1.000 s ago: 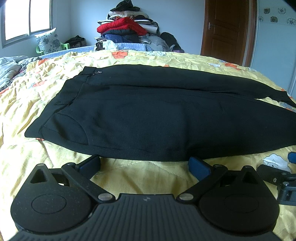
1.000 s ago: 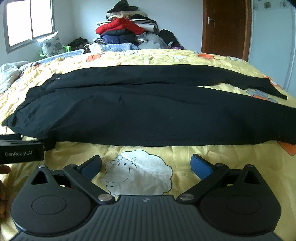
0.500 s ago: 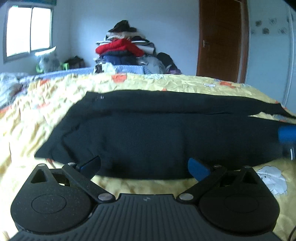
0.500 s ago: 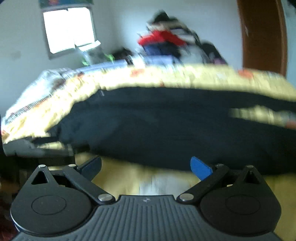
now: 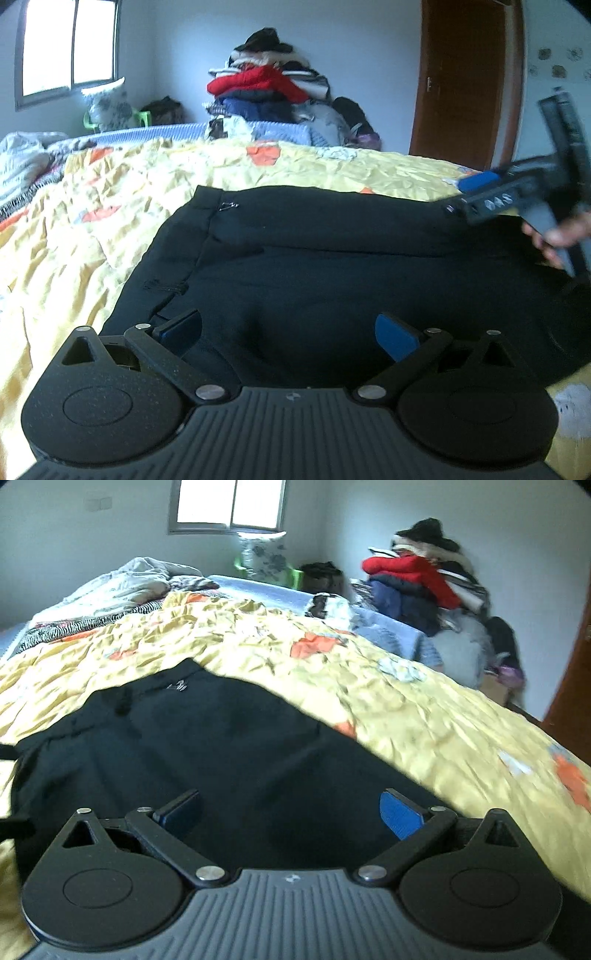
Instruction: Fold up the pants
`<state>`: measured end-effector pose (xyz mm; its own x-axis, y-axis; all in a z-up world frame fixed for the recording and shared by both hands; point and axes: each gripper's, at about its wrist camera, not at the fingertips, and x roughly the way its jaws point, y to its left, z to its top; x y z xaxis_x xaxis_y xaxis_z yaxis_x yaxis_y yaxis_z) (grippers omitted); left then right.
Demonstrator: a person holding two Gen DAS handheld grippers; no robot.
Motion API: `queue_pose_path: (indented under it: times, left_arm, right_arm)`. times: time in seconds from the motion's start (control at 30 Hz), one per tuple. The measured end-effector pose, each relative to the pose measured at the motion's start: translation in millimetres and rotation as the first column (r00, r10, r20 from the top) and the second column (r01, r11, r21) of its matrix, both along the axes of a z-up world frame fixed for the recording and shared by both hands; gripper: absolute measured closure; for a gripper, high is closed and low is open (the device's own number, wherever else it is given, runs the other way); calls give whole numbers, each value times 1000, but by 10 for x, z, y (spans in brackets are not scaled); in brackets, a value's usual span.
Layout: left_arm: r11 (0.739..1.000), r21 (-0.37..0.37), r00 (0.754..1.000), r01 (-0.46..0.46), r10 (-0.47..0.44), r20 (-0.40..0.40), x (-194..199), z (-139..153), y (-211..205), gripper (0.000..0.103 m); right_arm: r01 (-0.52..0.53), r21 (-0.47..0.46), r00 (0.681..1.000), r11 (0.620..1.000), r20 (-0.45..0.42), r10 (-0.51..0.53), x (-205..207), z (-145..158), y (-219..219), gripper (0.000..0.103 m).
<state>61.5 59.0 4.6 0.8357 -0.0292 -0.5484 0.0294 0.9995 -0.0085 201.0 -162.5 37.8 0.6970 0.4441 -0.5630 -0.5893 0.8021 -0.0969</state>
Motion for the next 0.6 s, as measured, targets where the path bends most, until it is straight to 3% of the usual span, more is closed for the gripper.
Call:
queue_pose_path:
  times: [0.07, 0.23, 0.4, 0.5, 0.57, 0.6]
  left_arm:
    - [1000, -14, 1000, 19, -19, -15, 67, -7, 35, 2]
    - [998, 51, 999, 35, -35, -6, 242, -5, -18, 1]
    - [998, 54, 999, 45, -44, -5, 454, 36, 25, 2]
    - [999, 30, 999, 42, -42, -21, 669, 77, 111, 2]
    - [1000, 2, 999, 31, -31, -30, 845, 127, 197, 2]
    - [999, -24, 999, 22, -23, -35, 923, 150, 255, 2]
  right_arm:
    - [-30, -28, 1000, 999, -9, 30, 317, -4, 46, 1]
    - [-104, -81, 992, 991, -81, 98, 996, -41, 232, 23]
    - [-129, -119, 983, 984, -145, 111, 1493, -221, 322, 27]
    - [-139, -54, 965, 989, -232, 123, 1755, -296, 239, 30]
    - [-143, -16, 956, 990, -261, 134, 1788, -283, 183, 49]
    - [-149, -19, 956, 989, -258, 139, 1773, -257, 181, 72]
